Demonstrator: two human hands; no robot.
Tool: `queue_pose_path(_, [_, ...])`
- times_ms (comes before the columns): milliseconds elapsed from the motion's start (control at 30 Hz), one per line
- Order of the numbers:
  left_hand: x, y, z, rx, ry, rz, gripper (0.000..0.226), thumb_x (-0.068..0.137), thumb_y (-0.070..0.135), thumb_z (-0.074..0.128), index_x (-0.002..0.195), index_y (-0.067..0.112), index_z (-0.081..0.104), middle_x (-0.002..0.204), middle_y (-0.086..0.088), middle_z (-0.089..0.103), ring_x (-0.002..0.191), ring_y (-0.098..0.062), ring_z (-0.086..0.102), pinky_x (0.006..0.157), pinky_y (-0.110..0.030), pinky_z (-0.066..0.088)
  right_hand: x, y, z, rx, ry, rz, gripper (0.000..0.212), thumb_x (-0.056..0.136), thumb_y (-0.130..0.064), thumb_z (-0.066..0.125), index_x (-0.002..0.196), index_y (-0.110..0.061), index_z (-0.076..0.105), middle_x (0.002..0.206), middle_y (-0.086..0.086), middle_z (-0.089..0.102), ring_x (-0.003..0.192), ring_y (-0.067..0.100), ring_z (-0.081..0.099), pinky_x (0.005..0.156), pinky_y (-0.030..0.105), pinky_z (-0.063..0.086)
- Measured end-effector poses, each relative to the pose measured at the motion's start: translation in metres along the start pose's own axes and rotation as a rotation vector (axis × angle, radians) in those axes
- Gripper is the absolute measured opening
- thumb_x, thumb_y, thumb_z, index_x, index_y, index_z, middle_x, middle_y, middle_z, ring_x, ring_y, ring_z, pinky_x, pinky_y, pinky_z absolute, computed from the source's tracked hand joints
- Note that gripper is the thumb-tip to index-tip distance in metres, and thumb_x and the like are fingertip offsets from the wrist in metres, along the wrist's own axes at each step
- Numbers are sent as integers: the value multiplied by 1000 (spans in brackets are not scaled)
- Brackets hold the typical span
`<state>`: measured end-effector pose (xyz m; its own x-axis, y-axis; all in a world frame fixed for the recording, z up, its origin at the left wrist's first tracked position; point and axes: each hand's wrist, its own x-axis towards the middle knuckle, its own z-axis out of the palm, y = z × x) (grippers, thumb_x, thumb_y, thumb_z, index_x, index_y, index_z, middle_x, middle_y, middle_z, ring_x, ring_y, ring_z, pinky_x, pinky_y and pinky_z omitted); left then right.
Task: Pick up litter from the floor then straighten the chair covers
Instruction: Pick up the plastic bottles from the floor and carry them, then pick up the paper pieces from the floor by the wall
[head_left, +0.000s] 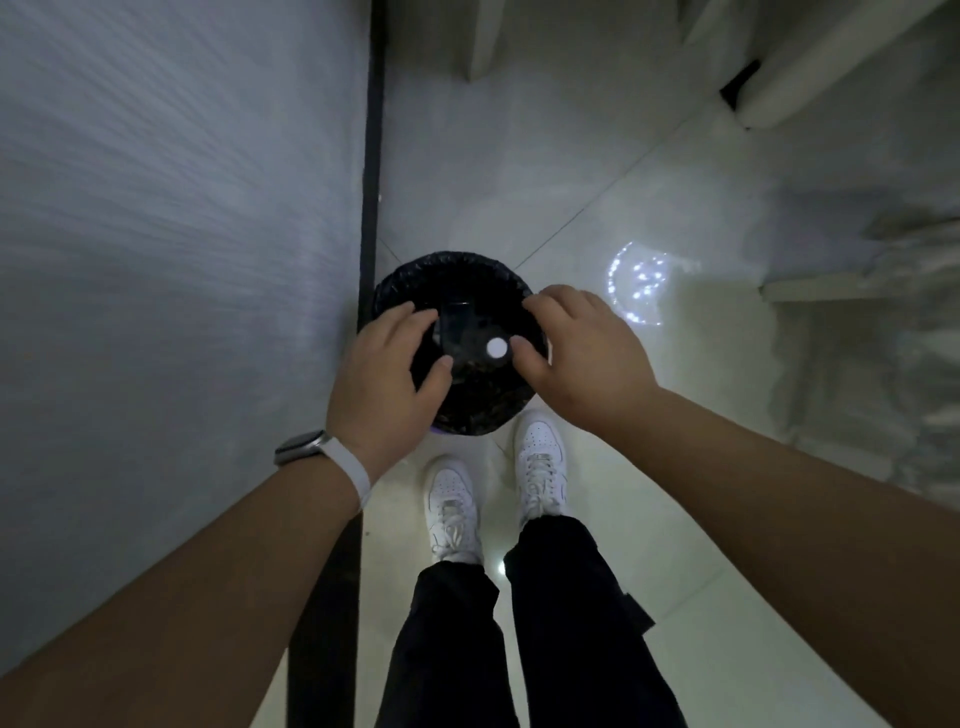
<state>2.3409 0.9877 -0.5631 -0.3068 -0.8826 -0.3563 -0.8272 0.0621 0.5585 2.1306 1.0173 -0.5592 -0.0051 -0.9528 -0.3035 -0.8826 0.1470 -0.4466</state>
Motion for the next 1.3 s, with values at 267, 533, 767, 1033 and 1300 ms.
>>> queue_pose_path(267, [-61,92,-98,146,-33,182,52,89,41,48,130,11,60,137,-13,55,123,-32,52,102,-48,44,-79,-53,-140,-151,-7,48,56,87,-50,35,113,-9,64,110,10,64,105,34,57,82,42,50])
queue_pose_path(533, [-132,194,-162,254,-51,477,44,88,37,52,123,13,63,130,-9,59,118,-30,54,100,-47,43,-198,-103,-245,-258,74,228,57,87,-52,34,115,-11,62,117,8,62,113,34,55,88,43,46])
queue_pose_path(767, [-174,248,-189,368,-132,653,53,89,44,43,133,17,57,140,-10,53,128,-32,47,107,-47,36,-302,-115,-299,-361,173,352,55,88,-52,34,116,-14,61,117,8,62,110,33,57,93,41,42])
queue_pose_path(1033, [-198,336,-182,343,-81,959,54,86,45,45,125,12,62,128,-15,60,115,-35,57,97,-48,46,-410,-101,-333,-352,353,589,58,89,-54,34,125,-16,59,128,6,59,119,30,52,99,43,41])
queue_pose_path(1300, [-265,442,-140,363,-60,1247,48,88,42,49,126,15,61,128,-11,60,115,-33,56,95,-46,46,-517,-58,-350,-386,451,712,53,89,-51,39,123,-17,60,125,8,61,116,31,54,96,42,42])
